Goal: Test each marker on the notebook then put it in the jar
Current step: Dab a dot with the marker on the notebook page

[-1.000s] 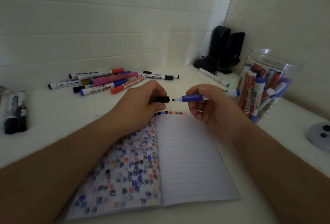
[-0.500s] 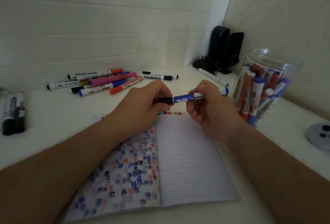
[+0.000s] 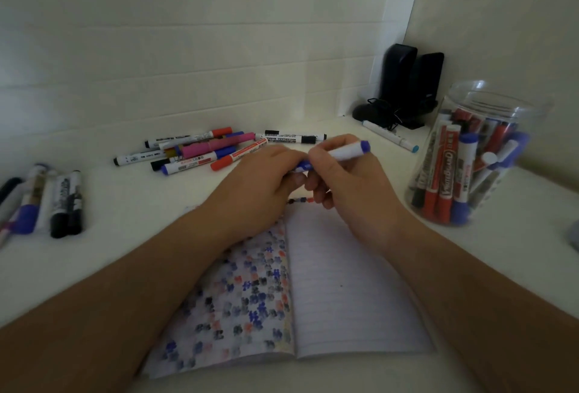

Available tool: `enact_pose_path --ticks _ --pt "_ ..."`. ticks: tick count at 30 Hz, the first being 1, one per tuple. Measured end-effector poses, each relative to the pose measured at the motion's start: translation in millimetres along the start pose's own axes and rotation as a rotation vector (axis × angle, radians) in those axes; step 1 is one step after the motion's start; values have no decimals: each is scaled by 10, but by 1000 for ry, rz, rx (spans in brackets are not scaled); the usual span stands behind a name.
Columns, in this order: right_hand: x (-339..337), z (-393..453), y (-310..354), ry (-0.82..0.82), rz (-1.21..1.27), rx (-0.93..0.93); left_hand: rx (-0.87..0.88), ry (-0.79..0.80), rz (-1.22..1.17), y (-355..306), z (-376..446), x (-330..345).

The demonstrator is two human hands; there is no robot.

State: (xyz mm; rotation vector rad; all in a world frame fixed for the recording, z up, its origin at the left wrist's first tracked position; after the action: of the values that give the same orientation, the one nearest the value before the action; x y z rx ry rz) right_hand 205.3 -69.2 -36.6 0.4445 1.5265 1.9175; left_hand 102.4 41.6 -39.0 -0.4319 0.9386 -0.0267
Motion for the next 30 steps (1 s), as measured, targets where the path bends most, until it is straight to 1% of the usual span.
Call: enact_pose_path --ticks 2,3,4,6,8,10,11,14,16,19,21,25,30 --pt "74 -51 -31 65 31 78 -130 -87 -62 147 23 -155" --pt "114 -80 -59 116 -6 86 -200 -133 -102 233 44 -247" --pt "161 -120 -71 185 -92 48 -259 -172 -117 315 58 -352" --pt "288 -212 -85 364 -368 -136 -368 -228 -84 502 42 -592" --pt "413 -321 -59 512 -632 -360 -462 -247 -3 702 -65 -855" --pt "488 -382 -35 581 -750 -497 -520 -202 182 880 -235 -1091" --pt "509 -397 -21 597 -769 -519 -547 -146 299 991 -334 -1176" --pt "534 -434 5 621 -794 -557 -622 95 610 1283 -631 -1291" --pt "543 -445 -5 633 -791 -559 -623 218 740 1434 -785 -1305" --pt "545 -443 -9 625 -777 -555 -564 326 836 1562 -894 -1278" --pt "527 -443 -14 629 -776 -534 -554 355 836 1596 -920 -1287" --pt "500 -449 3 634 -769 -529 -545 363 880 1654 -928 -1378" --pt "490 -465 14 641 -781 -517 -664 274 927 1771 -925 -1478"
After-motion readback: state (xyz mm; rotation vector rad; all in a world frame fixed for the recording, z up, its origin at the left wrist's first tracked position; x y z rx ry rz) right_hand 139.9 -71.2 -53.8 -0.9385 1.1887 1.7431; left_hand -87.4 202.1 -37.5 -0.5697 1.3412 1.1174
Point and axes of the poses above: each hand's wrist, its own z-axis towards the middle knuckle, its own x-axis out of the palm, y = z × x, the point moved 5 cm from there along z, towards the middle knuckle, and after that the axes turned 4 degrees about -y, right-handed, at the moved point
